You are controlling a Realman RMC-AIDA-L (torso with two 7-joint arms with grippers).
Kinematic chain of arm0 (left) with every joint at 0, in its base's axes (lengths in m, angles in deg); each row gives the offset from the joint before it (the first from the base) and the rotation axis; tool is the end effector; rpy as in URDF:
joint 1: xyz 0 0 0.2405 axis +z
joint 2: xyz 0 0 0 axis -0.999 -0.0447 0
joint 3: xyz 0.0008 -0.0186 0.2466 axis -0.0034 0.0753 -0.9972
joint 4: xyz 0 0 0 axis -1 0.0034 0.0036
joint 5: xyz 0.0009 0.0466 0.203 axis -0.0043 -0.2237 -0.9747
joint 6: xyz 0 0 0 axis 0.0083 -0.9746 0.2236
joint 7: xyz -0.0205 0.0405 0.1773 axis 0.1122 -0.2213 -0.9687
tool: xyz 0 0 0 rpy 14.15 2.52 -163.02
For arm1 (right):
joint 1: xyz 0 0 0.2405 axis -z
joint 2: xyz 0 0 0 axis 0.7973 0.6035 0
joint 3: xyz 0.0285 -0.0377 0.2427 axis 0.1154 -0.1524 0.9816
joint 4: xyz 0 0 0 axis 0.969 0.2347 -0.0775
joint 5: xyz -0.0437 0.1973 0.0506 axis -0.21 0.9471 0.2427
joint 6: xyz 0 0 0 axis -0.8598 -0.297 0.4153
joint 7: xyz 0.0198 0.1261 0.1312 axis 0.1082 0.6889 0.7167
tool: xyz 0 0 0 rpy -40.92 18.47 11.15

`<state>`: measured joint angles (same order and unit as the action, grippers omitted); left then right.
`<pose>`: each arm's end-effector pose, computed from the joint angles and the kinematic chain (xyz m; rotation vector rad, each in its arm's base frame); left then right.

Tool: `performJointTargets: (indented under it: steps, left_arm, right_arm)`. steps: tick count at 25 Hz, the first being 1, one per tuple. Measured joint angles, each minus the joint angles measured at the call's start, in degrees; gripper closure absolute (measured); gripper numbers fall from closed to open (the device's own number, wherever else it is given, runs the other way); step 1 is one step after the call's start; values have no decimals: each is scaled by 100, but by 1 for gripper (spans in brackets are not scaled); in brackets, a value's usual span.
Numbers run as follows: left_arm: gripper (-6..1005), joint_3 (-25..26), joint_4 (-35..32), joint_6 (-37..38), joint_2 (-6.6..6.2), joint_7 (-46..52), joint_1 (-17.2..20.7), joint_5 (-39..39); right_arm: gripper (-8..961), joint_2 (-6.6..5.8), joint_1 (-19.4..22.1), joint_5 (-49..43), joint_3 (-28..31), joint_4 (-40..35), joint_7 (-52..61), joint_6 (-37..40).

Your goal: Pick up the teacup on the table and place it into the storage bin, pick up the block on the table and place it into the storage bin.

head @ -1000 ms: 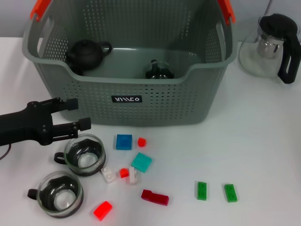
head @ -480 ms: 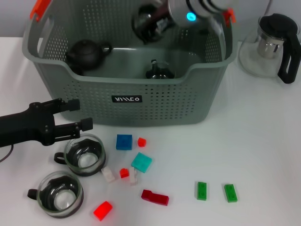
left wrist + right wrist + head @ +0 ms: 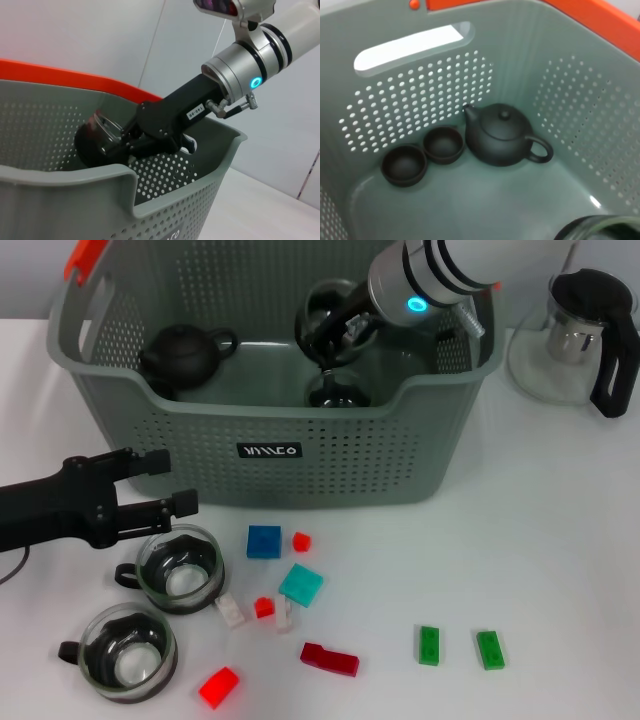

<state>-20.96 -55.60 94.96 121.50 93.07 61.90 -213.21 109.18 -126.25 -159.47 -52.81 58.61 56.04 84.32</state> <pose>-0.2831 0.3017 0.0202 -2.5707 -0.7642 -0.8272 0.0575 0.4752 -0.1184 -2.5998 0.5113 -0.1597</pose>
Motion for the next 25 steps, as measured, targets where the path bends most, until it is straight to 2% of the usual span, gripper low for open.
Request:
performJointTargets:
  steps: [5, 9, 12, 16, 18, 20, 22, 25]
  left_arm:
    - [191, 0, 4, -6, 16, -16, 22, 0]
    - [191, 0, 4, -6, 17, -24, 48, 0]
    - [191, -1, 4, -4, 16, -29, 58, 0]
    - [190, -1, 4, 12, 16, -29, 56, 0]
    - [190, 1, 3, 30, 15, -30, 52, 0]
    - [190, -1, 4, 36, 16, -29, 45, 0]
    - [190, -1, 4, 39, 16, -29, 39, 0]
    - [190, 0, 4, 33, 16, -8, 10, 32]
  right_arm:
    - [879, -6, 31, 17, 162, -51, 26, 62]
    - [702, -19, 262, 55, 477, -529, 12, 274]
    - [598, -5, 833, 378, 736, -1593, -68, 621]
    - [477, -24, 1990, 2105, 968, -3361, -685, 1202]
    - [417, -26, 2576, 3281, 1193, -3858, -1351, 1586]
    - [370, -32, 3177, 4606, 1476, -3970, -2222, 2169]
    - [323, -34, 3648, 5691, 1724, -3752, -3036, 2936]
    - [276, -33, 4220, 6667, 2080, -3058, -4137, 4214]
